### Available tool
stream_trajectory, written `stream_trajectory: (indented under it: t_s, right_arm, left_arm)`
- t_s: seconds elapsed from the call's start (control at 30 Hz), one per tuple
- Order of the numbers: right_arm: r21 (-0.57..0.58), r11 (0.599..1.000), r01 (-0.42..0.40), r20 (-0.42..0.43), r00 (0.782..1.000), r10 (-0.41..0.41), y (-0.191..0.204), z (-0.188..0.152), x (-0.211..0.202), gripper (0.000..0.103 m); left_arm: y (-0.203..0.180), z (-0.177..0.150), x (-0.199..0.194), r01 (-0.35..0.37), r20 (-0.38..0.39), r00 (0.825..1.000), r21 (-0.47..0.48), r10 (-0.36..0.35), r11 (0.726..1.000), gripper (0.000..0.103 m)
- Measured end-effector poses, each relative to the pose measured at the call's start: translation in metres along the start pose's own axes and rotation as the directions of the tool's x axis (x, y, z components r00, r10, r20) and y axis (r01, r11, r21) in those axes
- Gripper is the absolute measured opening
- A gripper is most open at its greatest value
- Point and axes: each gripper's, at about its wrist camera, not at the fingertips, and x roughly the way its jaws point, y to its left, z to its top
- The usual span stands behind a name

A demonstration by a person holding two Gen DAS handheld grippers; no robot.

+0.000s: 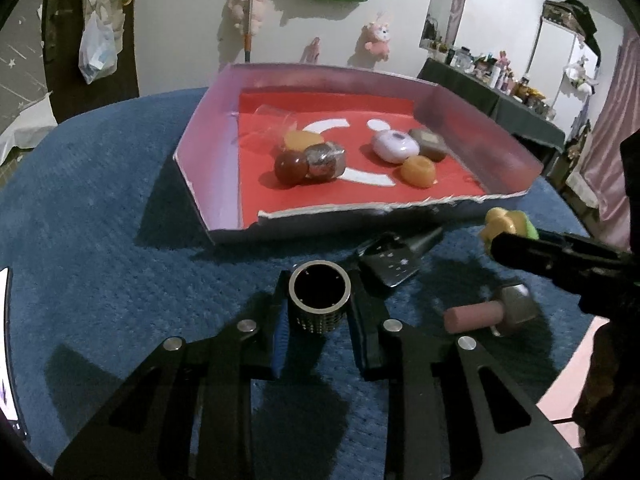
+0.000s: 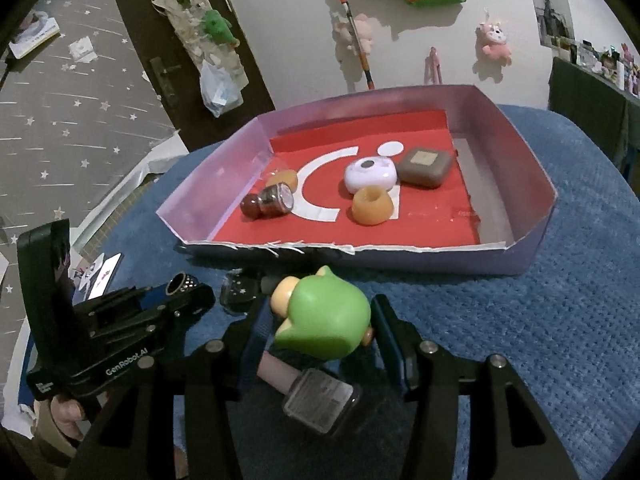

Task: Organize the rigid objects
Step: 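Carry the mesh cylinder and green frog toy over the red box with both grippers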

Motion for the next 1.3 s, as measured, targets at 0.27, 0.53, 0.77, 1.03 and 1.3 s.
stream_trajectory:
  t_s: [0.27, 0.53, 0.77, 1.03, 1.3]
  right_arm:
    - [-0.02, 1.0, -0.011, 0.043, 0.999, 0.012, 0.009, 0.002, -0.015, 0.054]
    - [-0.046, 0.999, 0.0, 0.059, 0.998, 0.003, 0.015, 0.006, -0.022, 0.054]
    - [-0.052, 0.999, -0.003, 0.069, 0.998, 0.007, 0.015, 0.013, -0.024, 0.054]
    - [-0.057, 0.998, 0.001, 0.082, 0.997, 0.004, 0.013, 0.027, -0.024, 0.054]
    - [-0.062, 0.998, 0.001, 0.084, 0.996, 0.004, 0.01, 0.038, -0.02, 0.054]
  left_arm:
    - [-0.009, 0.01, -0.015, 0.011, 0.033, 0.999, 0.015, -0.011, 1.0, 0.024]
    - [-0.014, 0.022, -0.013, 0.028, 0.038, 0.999, 0.019, -0.028, 0.999, 0.024]
    - [-0.017, 0.034, -0.011, 0.031, 0.043, 0.999, 0.024, -0.032, 0.999, 0.024]
    - [-0.019, 0.049, -0.007, 0.04, 0.052, 0.998, 0.033, -0.042, 0.999, 0.024]
    - [-0.017, 0.061, 0.0, 0.048, 0.046, 0.998, 0.029, -0.049, 0.998, 0.024]
